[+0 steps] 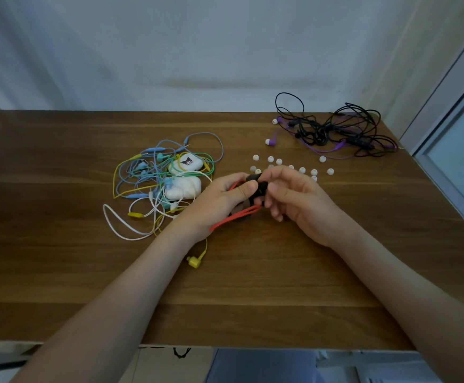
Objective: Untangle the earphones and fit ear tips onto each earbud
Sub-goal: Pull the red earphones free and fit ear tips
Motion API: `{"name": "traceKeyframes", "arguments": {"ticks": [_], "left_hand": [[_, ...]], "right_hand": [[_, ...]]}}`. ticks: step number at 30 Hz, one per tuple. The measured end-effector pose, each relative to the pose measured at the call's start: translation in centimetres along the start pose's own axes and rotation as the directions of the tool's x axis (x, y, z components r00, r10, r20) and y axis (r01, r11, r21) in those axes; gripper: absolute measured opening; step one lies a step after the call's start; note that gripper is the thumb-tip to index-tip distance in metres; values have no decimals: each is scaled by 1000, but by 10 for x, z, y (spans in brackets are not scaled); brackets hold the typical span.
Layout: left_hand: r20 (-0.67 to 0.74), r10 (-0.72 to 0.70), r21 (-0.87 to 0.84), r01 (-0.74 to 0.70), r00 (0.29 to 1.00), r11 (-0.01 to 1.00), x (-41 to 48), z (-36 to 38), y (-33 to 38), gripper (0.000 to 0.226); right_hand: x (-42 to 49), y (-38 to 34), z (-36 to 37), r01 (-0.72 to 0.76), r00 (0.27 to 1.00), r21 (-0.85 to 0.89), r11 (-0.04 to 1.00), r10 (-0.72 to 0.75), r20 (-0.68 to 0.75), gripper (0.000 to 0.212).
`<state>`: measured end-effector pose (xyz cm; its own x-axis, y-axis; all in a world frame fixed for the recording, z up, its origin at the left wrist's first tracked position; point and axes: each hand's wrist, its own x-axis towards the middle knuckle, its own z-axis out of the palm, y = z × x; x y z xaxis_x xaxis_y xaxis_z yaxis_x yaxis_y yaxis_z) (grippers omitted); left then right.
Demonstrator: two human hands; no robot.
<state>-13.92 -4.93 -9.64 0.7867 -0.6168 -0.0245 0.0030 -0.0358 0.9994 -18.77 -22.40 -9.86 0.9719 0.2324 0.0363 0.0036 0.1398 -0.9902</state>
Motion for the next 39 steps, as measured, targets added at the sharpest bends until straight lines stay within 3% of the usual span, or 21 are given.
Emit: {"name": "traceKeyframes", "arguments": {"ticks": [9, 13, 15, 18, 20, 23, 25, 27, 31, 35, 39], "left_hand": [[16, 2, 48, -3, 1000, 999, -7, -1, 3, 12], [-41, -31, 190, 39, 999, 981, -4, 2, 4, 8], [-69, -44, 191, 57, 997, 980, -2, 2, 2, 9], [-60, -46, 124, 53, 997, 991, -3, -1, 3, 7], [-55, -29, 49, 32, 998, 998, -3, -3, 3, 8], [-84, -40, -78, 33, 996, 996, -4, 0, 6, 11], [-117, -44, -145, 27, 992, 989, -2, 5, 12, 18], [-137, -39, -172, 15, 990, 985, -1, 11, 19, 22], [-179, 13, -145, -39, 984, 989, 4, 23, 36, 15], [-235, 136, -25, -146, 962, 989, 20, 33, 64, 10], [-187, 99, 52, -91, 977, 995, 60, 41, 92, 11]], "right_hand": [[-3, 0, 9, 144, 978, -330, 933, -185, -96, 19], [-2, 3, 12, 183, 967, -403, 897, -238, -89, 22], [-1, 4, 11, 169, 959, -434, 885, -249, -133, 37], [2, 7, 9, 130, 953, -505, 853, -247, -172, 74], [3, 8, 9, 100, 969, -518, 849, -201, -142, 93], [3, 8, 9, 81, 992, -522, 849, -118, -39, 104], [3, 6, 10, 92, 996, -482, 872, -81, 42, 92], [0, 0, 12, 65, 996, -343, 937, -42, 76, 68], [-6, -13, 15, -12, 1000, -184, 983, 8, -20, 23], [-4, -37, 7, 21, 993, -75, 997, -30, -118, 26], [4, -66, -25, 74, 978, 109, 991, -51, -200, 24]]}}
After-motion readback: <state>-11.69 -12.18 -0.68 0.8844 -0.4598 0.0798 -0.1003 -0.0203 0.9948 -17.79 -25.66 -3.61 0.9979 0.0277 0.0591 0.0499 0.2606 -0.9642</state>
